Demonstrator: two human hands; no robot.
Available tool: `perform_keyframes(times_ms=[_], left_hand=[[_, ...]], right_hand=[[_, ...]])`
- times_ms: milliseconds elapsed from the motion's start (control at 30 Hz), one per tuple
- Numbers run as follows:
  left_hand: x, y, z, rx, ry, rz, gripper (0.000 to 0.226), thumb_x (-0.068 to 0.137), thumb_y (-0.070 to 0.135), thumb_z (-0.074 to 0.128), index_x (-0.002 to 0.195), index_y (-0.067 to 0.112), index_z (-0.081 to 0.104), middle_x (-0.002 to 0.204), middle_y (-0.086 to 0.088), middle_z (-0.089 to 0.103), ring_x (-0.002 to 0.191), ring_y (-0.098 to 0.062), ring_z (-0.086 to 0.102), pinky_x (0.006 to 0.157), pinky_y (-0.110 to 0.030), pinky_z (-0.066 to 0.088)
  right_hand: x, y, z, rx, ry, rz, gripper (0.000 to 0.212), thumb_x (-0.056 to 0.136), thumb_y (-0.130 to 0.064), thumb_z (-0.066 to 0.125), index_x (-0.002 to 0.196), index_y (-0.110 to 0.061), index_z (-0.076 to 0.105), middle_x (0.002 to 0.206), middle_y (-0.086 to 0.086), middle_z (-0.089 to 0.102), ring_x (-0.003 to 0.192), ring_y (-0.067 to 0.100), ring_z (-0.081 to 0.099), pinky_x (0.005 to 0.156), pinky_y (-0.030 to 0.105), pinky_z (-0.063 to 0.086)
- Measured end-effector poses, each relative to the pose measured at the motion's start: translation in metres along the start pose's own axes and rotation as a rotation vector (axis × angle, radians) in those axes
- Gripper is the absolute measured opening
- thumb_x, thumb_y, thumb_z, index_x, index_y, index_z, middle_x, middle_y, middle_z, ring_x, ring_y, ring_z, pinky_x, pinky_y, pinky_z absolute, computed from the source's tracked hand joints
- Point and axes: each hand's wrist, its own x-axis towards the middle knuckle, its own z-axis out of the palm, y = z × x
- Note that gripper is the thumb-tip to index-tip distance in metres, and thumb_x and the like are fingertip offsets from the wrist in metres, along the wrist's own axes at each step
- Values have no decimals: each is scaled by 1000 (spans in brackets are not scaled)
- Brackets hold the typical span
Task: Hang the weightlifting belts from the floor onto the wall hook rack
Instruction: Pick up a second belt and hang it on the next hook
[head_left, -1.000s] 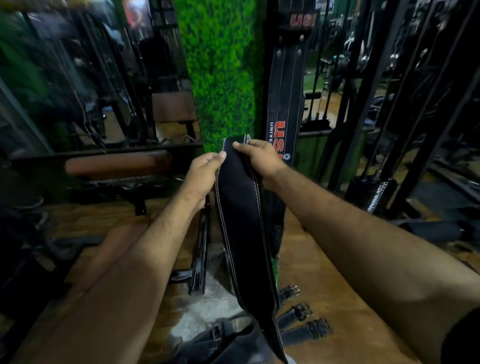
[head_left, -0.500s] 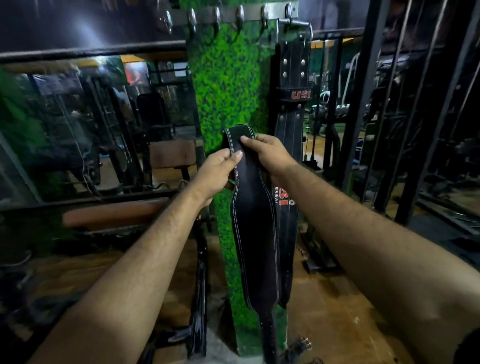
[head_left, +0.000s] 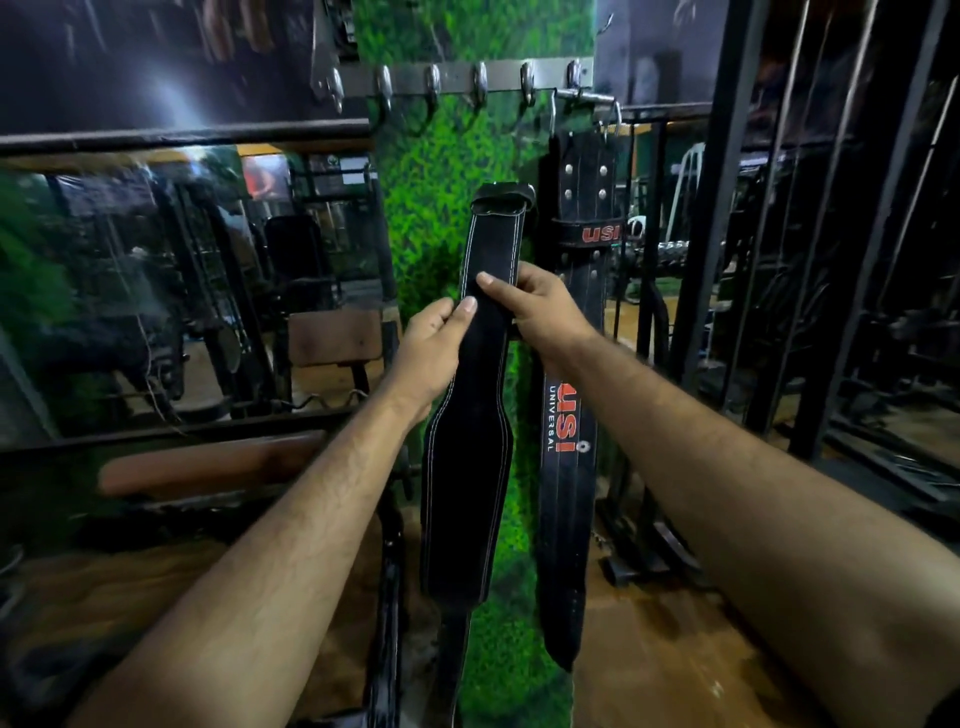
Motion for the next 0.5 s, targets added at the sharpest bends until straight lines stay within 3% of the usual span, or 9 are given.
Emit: perform_keyframes(times_ms=[200,300,367,433,500], left_hand=[[24,5,27,63,36,32,86,77,78,58,99,-6,55,88,-7,59,78,-24,52,72,-41,42],[29,1,40,39,60,-15,94,72,83,59,110,-2,59,103,-9,67,96,-24,64,87,-41,50],[31,4,51,21,99,-31,83,74,81,60,101,2,61,100,-8,64,93,-23,60,86,-51,51],[35,13,61,-4,135,-12,51,86,64,61,82,13,59,86,-9,59,80,-23,54,73,-43,46],[40,22,68,-5,156,5,48,92,54,59,79,8,58,78,-9,55,74,-21,50,70,-38,41]], right_hand=[[26,-6,-21,87,-30,-105,19,99,-12,60,119,-12,61,107,9,69,97,21,65,88,38,55],[39,-10,-29,109,-37,-126,20,101,-15,58,120,-9,62,111,11,69,100,22,66,91,38,55],[42,-11,-30,140,-42,-130,20,101,-16,59,117,-7,65,109,11,71,99,22,66,92,38,55],[43,-13,-32,178,-34,-124,14,100,-18,61,106,-8,69,100,9,72,94,22,67,87,39,55],[47,-18,-37,188,-25,-103,15,99,-19,63,88,-14,71,85,4,72,82,19,67,77,33,56]])
